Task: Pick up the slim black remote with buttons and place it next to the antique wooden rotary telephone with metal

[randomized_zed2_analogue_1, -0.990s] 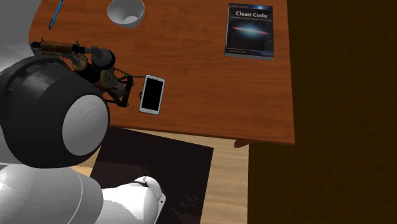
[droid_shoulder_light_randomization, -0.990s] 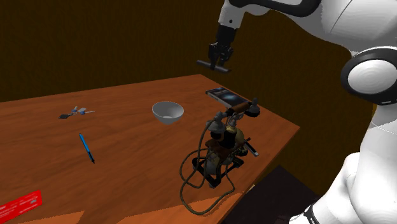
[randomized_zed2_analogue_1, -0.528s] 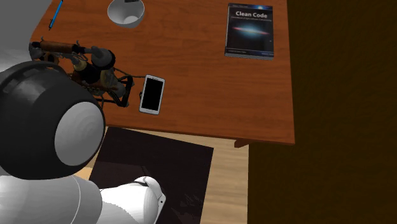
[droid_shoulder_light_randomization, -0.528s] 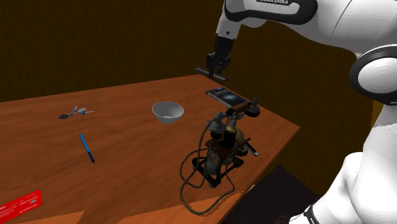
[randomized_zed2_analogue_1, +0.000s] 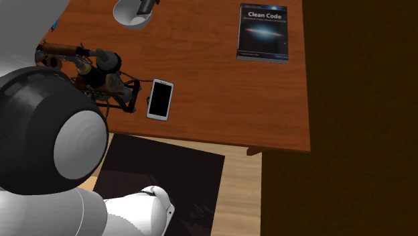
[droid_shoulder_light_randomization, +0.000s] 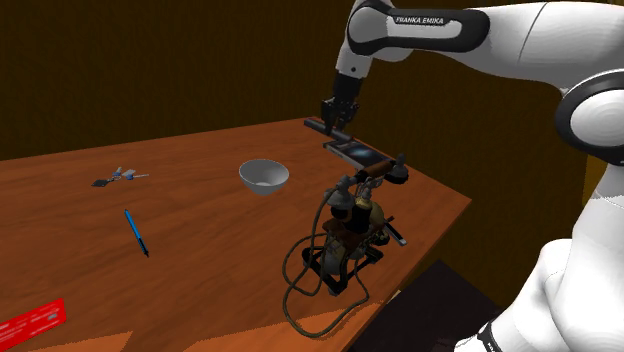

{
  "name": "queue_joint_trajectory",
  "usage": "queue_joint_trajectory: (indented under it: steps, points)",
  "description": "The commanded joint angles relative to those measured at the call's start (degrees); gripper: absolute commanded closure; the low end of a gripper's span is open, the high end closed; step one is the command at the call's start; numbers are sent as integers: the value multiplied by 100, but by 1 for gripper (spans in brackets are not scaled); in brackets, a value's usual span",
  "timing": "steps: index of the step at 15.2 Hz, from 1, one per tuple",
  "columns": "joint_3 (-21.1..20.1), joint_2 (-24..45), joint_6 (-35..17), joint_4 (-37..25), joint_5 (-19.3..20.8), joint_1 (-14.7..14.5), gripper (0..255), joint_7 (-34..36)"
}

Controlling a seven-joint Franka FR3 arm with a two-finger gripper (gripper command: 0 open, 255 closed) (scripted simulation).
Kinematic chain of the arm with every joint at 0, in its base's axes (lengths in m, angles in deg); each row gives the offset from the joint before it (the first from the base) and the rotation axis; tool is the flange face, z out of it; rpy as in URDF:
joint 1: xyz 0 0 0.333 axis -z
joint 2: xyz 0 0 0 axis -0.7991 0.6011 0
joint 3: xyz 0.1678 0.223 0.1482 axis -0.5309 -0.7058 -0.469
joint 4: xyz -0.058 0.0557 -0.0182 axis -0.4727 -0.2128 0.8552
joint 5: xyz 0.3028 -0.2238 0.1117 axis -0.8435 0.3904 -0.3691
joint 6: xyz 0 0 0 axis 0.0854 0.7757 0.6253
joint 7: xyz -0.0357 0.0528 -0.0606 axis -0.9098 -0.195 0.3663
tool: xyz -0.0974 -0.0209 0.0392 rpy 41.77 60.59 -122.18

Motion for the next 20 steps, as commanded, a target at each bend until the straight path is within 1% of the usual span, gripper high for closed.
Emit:
queue_joint_trajectory:
  steps: [1,10,20]
  points:
    - [0,-12,-167,175,-1,-4,255,-20]
    - [-15,8,-849,840,-26,-27,255,-83]
    - [-37,153,-1563,1420,-100,-32,255,-176]
